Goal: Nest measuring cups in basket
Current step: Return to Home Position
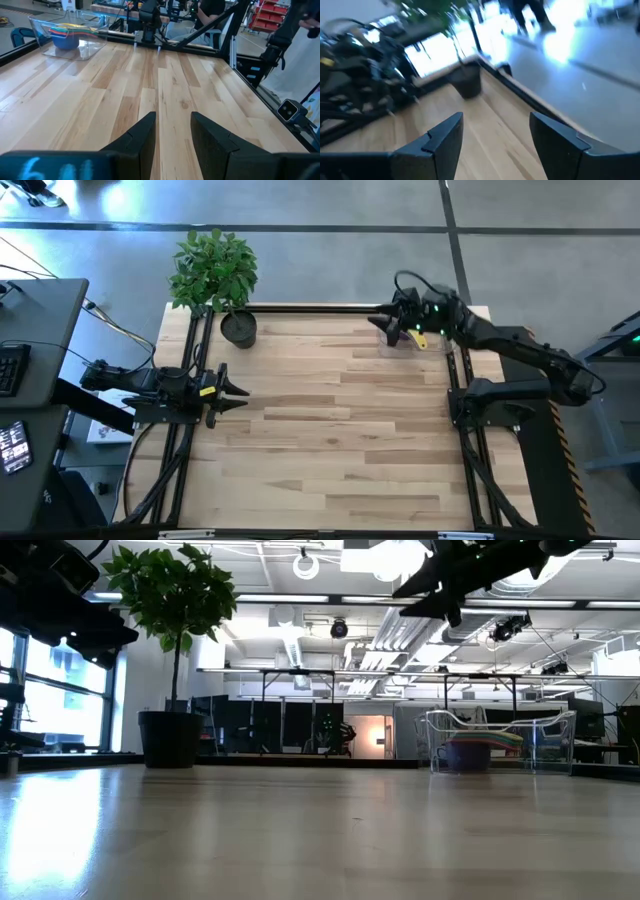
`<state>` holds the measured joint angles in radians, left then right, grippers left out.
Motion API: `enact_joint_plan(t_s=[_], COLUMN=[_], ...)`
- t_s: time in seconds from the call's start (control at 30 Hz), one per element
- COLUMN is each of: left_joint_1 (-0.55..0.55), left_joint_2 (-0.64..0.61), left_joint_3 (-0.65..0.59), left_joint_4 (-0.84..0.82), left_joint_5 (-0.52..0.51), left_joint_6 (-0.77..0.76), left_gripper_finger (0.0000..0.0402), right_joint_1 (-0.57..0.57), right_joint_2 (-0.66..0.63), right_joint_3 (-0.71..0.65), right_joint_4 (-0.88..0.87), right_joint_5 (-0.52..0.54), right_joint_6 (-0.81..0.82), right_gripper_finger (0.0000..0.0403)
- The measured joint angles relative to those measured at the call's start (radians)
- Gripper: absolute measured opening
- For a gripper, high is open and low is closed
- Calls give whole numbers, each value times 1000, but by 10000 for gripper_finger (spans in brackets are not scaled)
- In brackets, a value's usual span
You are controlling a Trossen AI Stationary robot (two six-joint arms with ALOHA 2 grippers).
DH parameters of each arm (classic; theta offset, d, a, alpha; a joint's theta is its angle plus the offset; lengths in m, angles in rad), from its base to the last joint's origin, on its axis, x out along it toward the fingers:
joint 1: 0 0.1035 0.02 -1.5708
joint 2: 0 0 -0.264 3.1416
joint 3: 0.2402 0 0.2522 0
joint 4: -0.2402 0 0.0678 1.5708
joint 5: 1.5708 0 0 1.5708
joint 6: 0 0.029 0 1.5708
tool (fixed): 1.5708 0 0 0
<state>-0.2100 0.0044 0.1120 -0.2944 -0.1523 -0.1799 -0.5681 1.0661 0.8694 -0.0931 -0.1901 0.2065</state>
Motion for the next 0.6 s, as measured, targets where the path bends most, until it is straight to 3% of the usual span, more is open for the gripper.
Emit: enact_joint_plan(t_s=[0.23,0.43,0.6], left_joint_1=[0,0,0], left_joint_2=[0,0,0], left_joint_3=[0,0,0], left_joint_4=[0,0,0], left_joint_5=[0,0,0], left_joint_6=[0,0,0], left_gripper_finger=[113,113,113], right_joint_1=[165,233,256], right_joint_2=[-134,-287,-425], right_joint_3=[-235,-447,-576], right_joint_4=[343,493,568], right_joint_5=[114,215,231], right_joint_6=[-24,-57,-133], right_gripper_finger=[220,220,220])
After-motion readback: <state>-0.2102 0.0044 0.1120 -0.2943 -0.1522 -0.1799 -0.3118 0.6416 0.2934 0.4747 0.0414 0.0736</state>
